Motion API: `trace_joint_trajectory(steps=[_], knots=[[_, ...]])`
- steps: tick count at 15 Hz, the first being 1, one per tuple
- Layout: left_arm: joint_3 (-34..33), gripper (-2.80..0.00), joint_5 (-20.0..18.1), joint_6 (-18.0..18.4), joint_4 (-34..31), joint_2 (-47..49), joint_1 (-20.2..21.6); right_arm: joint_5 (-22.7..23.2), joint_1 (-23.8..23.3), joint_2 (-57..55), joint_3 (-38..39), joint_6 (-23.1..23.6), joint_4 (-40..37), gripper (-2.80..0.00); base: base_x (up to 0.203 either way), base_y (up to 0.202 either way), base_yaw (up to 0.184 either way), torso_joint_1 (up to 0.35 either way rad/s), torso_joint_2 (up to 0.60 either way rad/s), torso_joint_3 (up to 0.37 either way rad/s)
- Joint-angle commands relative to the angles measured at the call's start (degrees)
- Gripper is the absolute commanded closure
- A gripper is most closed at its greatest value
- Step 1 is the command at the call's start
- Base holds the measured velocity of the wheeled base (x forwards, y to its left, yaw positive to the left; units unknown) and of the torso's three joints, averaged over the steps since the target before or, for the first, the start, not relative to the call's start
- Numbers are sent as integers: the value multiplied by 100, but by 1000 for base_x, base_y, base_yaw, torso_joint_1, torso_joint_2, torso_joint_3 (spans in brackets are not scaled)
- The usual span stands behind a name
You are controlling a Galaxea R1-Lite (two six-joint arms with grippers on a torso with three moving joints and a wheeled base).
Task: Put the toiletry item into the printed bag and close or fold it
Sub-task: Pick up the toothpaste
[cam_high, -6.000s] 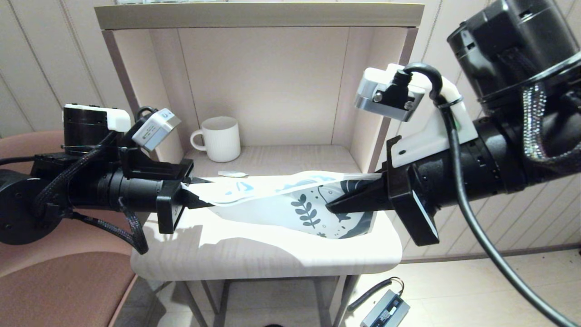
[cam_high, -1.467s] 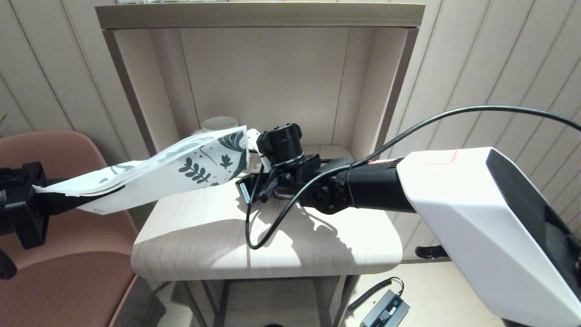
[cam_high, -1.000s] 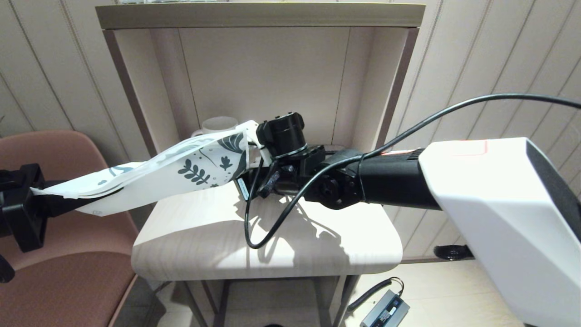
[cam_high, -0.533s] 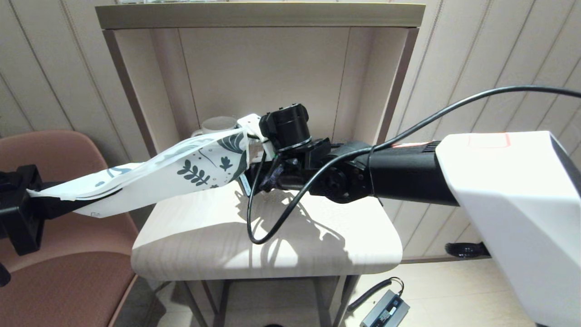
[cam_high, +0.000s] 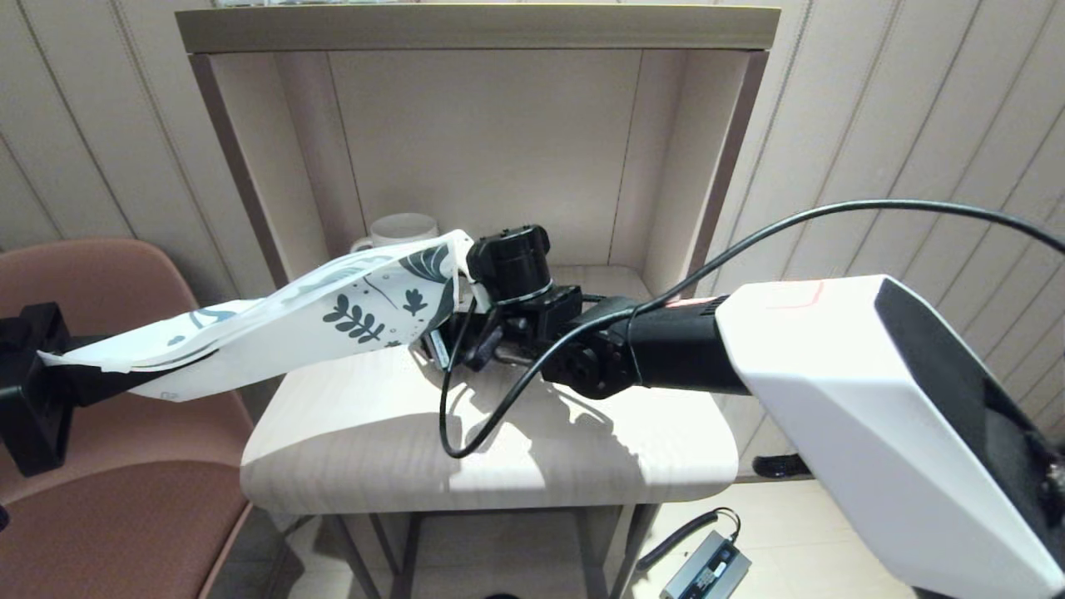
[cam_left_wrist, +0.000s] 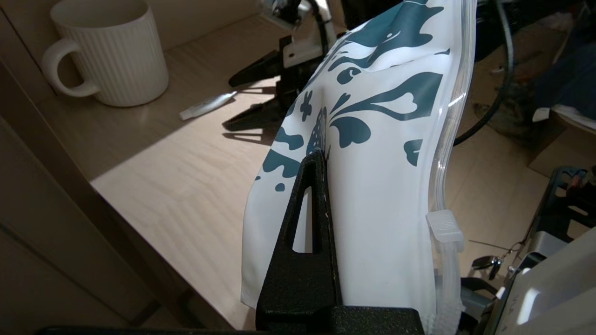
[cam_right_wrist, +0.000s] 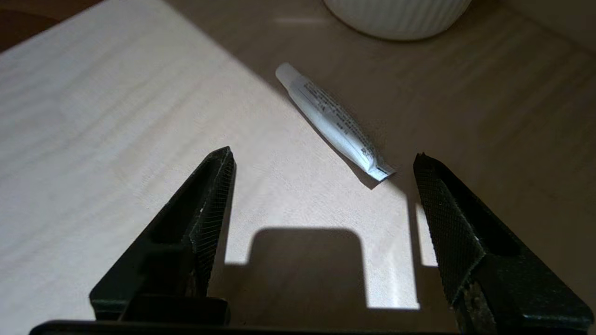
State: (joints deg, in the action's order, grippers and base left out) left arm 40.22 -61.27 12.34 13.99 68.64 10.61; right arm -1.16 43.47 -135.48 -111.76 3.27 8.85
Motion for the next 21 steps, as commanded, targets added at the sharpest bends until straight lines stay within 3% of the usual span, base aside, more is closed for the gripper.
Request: trace_joint_trajectory(steps=[1, 8, 19, 20, 21], knots=[[-85, 0, -34, 6, 15, -126, -5, 2, -102, -361, -3, -1, 142, -280, 0, 0, 0, 0, 0, 0], [-58, 0, -25, 14, 7, -120, -177, 239, -234, -567, -3, -64, 188, -280, 0, 0, 0, 0, 0, 0], [-111, 0, -43, 14, 16, -132, -199, 239, -216, -620, -3, -99, 170, -280, 0, 0, 0, 0, 0, 0], [-111, 0, -43, 14, 16, -132, -199, 239, -216, -605, -3, -91, 170, 0, 0, 0, 0, 0, 0, 0], [-111, 0, -43, 14, 16, -132, -199, 239, -216, -577, -3, -90, 155, 0, 0, 0, 0, 0, 0, 0]])
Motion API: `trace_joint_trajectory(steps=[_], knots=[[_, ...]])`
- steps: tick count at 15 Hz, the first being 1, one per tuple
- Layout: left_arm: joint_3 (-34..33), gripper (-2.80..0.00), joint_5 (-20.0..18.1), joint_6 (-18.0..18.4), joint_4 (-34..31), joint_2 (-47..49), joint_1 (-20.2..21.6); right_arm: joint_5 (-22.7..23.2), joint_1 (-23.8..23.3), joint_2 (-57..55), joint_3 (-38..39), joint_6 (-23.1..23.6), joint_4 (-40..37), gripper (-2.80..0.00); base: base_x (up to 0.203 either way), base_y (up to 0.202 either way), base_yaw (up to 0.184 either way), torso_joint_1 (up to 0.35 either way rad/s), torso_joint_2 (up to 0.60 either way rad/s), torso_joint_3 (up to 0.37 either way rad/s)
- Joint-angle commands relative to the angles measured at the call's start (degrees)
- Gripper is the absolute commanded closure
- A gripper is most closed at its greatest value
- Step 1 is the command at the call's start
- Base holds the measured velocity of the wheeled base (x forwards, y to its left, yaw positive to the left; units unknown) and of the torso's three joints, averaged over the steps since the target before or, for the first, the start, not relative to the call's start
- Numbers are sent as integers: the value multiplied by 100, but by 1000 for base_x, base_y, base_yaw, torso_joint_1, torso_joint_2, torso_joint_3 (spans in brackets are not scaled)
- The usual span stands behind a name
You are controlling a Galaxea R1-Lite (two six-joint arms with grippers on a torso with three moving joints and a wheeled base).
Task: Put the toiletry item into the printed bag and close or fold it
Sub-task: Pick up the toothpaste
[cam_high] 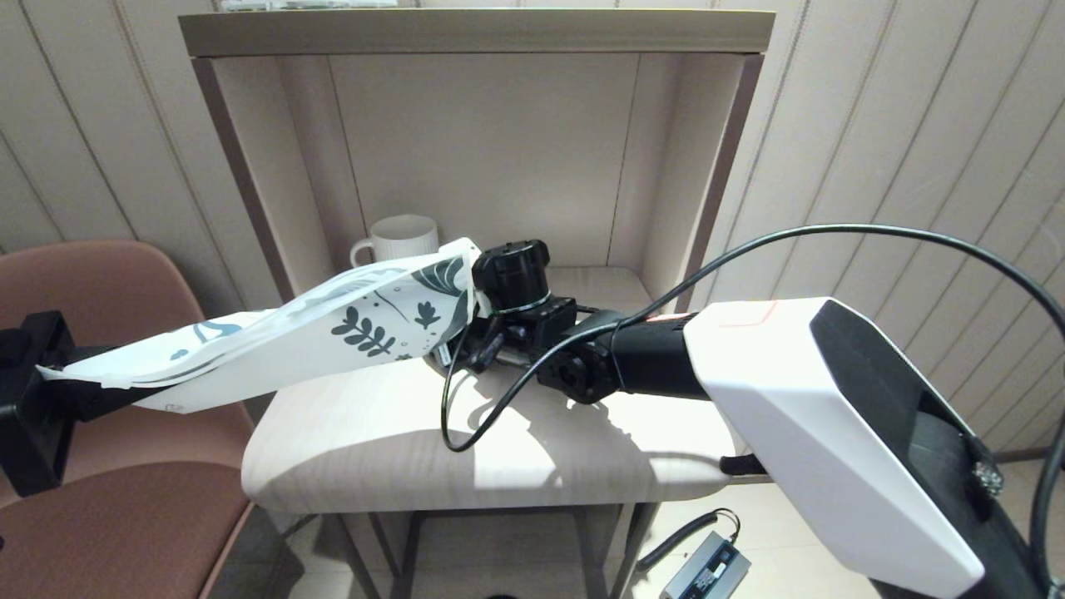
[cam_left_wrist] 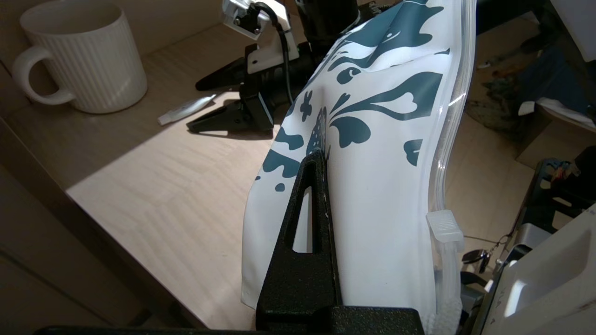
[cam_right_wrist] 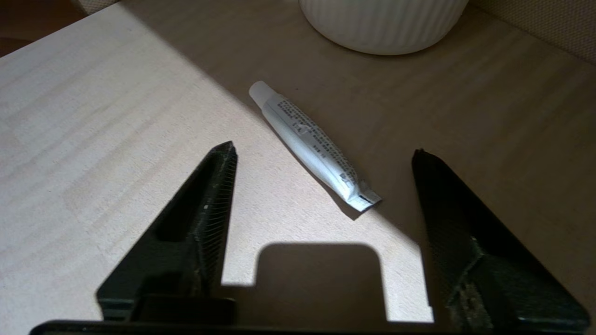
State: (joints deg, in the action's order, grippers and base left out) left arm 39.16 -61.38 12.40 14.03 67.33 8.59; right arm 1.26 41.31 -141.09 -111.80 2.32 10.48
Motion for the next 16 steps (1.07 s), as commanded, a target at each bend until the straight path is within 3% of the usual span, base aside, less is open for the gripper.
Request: trace_joint_trajectory(steps=[1, 16], knots=[[4, 0, -32, 8, 12, 0, 2, 6, -1, 2, 0, 6, -19, 0, 0, 0, 0, 0, 0, 0], [-66, 0, -41, 8, 12, -27, -7, -34, -24, 371, 217, -49, 10, 0, 0, 0, 0, 0, 0, 0]])
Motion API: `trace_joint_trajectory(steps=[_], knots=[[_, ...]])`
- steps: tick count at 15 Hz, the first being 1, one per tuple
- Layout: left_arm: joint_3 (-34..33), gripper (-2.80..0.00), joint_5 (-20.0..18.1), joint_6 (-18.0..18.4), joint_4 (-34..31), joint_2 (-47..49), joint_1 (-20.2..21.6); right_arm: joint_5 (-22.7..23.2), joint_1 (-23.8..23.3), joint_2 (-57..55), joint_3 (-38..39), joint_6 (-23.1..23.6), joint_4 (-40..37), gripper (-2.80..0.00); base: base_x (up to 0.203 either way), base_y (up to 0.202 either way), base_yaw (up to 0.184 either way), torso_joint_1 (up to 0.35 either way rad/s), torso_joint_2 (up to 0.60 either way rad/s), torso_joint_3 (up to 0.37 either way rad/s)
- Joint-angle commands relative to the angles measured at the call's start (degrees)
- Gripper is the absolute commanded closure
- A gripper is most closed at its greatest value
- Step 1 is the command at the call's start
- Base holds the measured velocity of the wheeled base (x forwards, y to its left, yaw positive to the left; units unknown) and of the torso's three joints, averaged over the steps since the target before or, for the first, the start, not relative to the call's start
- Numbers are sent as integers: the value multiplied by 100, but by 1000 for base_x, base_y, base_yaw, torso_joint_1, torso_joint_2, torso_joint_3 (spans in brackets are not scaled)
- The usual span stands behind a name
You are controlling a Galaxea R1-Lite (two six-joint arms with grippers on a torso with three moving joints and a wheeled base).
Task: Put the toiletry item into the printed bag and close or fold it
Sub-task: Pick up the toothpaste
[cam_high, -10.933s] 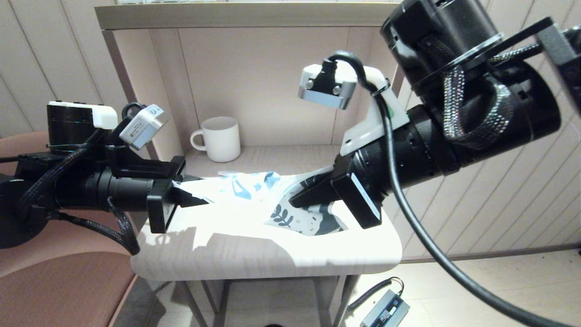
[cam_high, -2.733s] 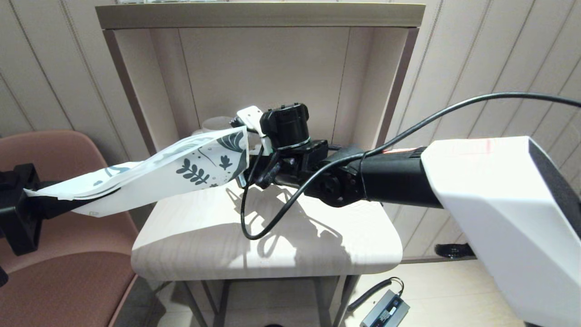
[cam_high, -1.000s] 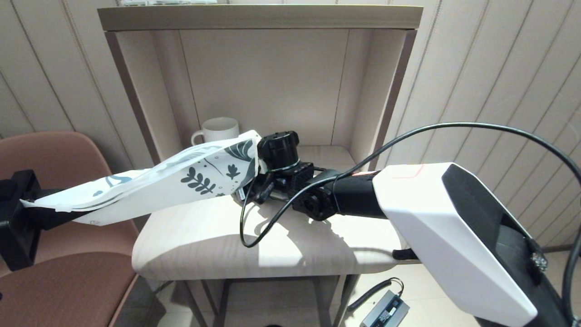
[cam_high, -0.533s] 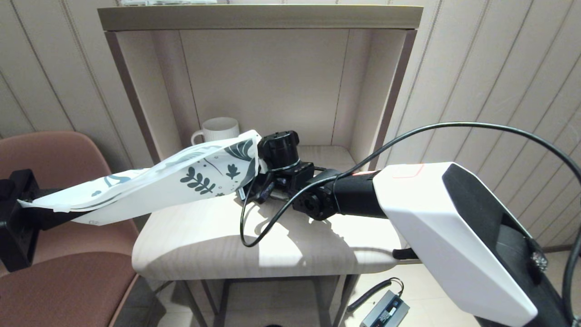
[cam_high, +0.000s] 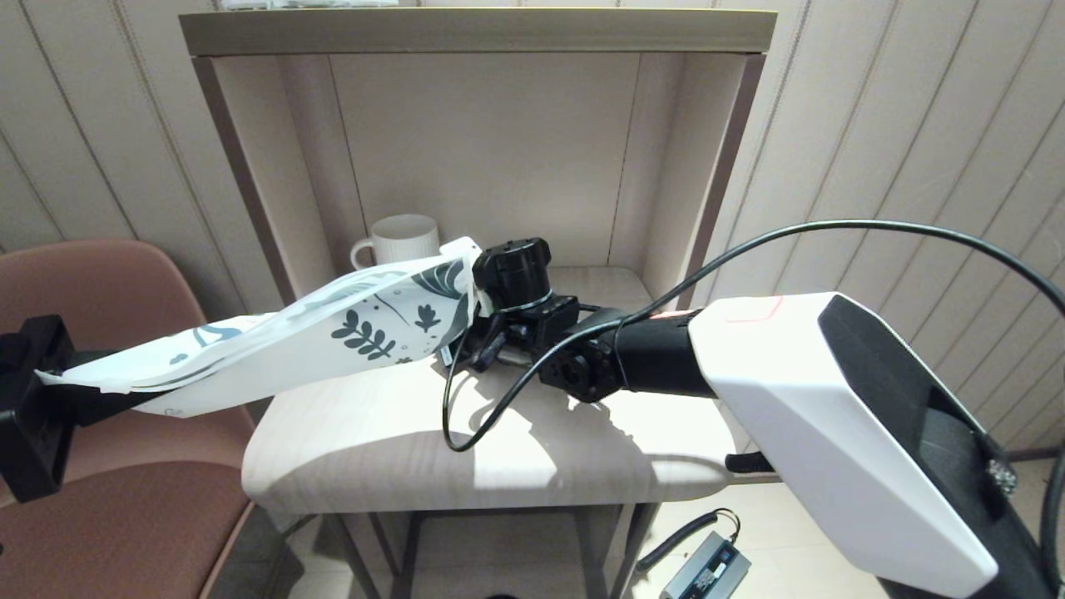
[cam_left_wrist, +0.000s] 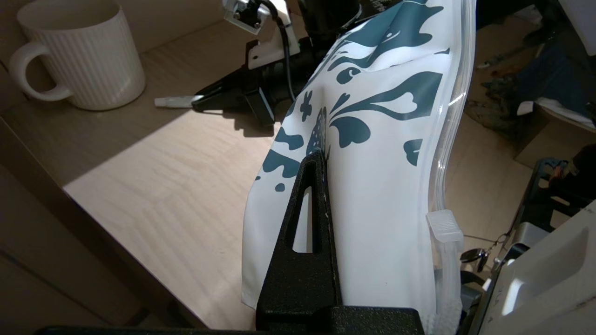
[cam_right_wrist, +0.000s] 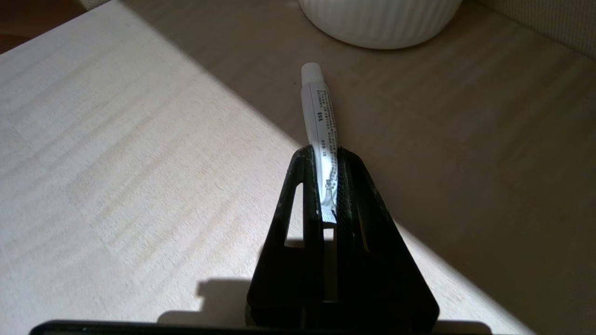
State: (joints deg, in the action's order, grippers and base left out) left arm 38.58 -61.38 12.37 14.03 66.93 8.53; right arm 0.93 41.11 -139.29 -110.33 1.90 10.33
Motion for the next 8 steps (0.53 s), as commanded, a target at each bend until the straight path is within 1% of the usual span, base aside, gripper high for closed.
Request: trace_joint_trajectory(steps=[1, 4, 8], knots=[[-9, 0, -41, 4, 3, 13, -31, -3, -8, 339, 172, -22, 27, 0, 0, 0, 0, 0, 0, 0], [-9, 0, -32, 2, -6, 28, -175, 2, -60, 1139, 776, -43, 30, 0, 0, 0, 0, 0, 0, 0], [-5, 0, -3, -67, -27, 41, -536, 4, -255, 2183, 1577, -41, 31, 0, 0, 0, 0, 0, 0, 0]])
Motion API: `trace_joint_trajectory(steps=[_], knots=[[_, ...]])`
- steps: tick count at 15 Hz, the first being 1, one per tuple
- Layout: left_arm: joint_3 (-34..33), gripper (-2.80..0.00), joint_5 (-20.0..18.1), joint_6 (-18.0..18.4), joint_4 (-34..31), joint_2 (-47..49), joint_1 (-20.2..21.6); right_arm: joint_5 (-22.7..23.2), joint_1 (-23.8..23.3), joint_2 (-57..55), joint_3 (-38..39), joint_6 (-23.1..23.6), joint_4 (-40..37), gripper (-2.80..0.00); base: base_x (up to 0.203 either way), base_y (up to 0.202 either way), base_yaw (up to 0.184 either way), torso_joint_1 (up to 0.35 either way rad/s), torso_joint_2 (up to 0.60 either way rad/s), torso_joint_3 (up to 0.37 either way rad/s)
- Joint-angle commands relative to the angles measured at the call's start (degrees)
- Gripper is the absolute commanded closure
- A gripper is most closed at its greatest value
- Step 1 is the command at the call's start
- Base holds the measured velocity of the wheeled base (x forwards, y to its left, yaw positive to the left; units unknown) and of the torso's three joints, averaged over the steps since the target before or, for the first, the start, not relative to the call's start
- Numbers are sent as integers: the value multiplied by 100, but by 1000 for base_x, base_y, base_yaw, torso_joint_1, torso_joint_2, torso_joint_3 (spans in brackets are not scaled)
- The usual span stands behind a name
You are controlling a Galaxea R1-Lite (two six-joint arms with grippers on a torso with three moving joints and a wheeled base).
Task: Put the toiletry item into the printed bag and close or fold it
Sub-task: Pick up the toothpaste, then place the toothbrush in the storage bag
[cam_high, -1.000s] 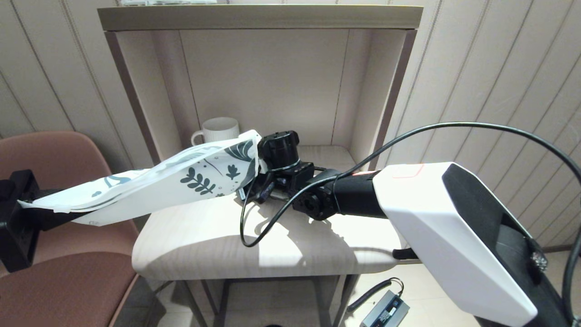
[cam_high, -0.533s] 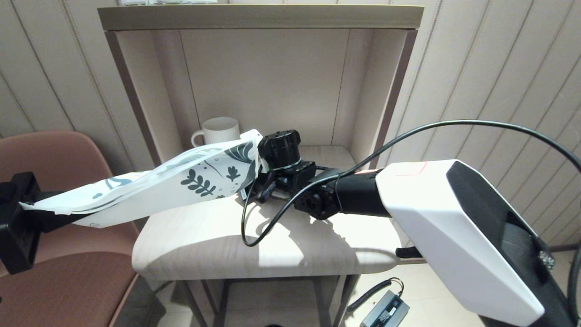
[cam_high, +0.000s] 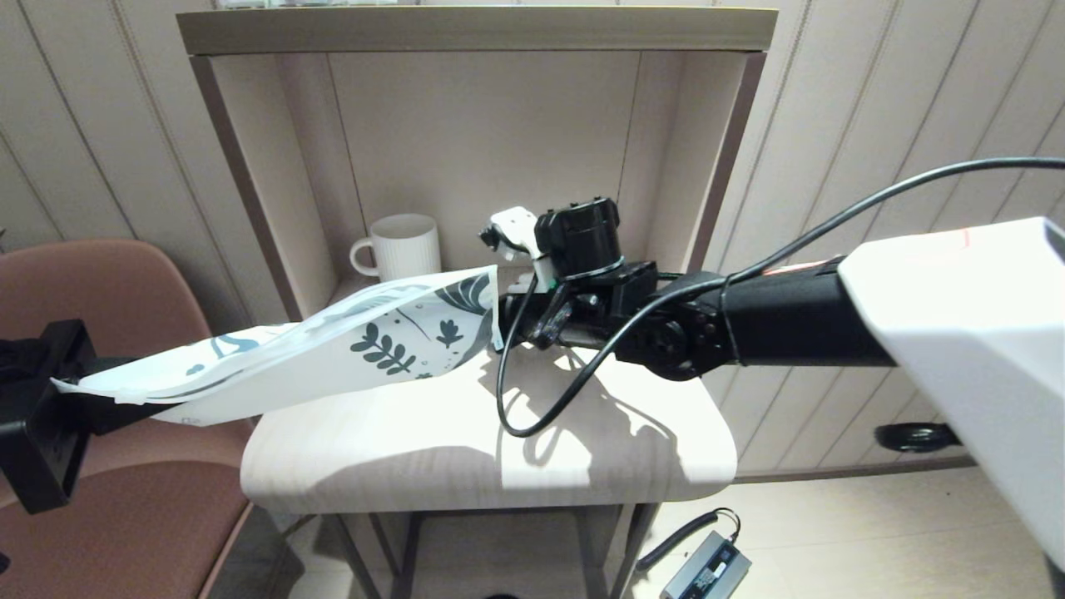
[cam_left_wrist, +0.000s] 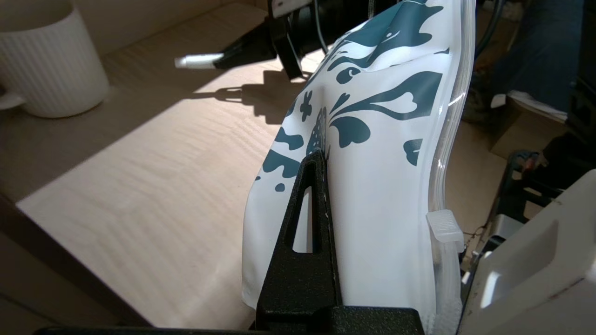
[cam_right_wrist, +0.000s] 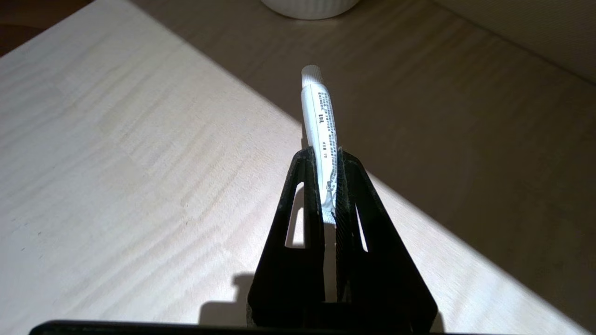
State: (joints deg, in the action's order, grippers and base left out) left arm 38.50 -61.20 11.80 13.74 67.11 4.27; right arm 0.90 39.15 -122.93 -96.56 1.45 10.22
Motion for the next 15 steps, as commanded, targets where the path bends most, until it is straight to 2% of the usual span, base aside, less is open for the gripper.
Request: trace_joint_trajectory(steps=[1, 3, 7, 10, 13, 15], knots=[[33, 0, 16, -55, -3, 82, -204, 6, -162, 744, 360, 4, 39, 0, 0, 0, 0, 0, 0, 0], [104, 0, 52, -79, 0, 284, -357, 6, -309, 990, 526, -3, 23, 0, 0, 0, 0, 0, 0, 0], [762, 0, 405, -66, -133, 1168, -793, -9, -522, 1611, 890, 13, -80, 0, 0, 0, 0, 0, 0, 0], [1448, 0, 556, 47, -683, 1767, -1114, -3, -705, 2086, 831, 19, -834, 0, 0, 0, 0, 0, 0, 0], [1918, 0, 1379, 675, -930, 2536, -1602, -10, -741, 2468, 399, 23, -1885, 0, 0, 0, 0, 0, 0, 0], [2352, 0, 1552, 831, -1039, 2832, -1841, -11, -751, 2549, -108, 22, -2579, 0, 0, 0, 0, 0, 0, 0]])
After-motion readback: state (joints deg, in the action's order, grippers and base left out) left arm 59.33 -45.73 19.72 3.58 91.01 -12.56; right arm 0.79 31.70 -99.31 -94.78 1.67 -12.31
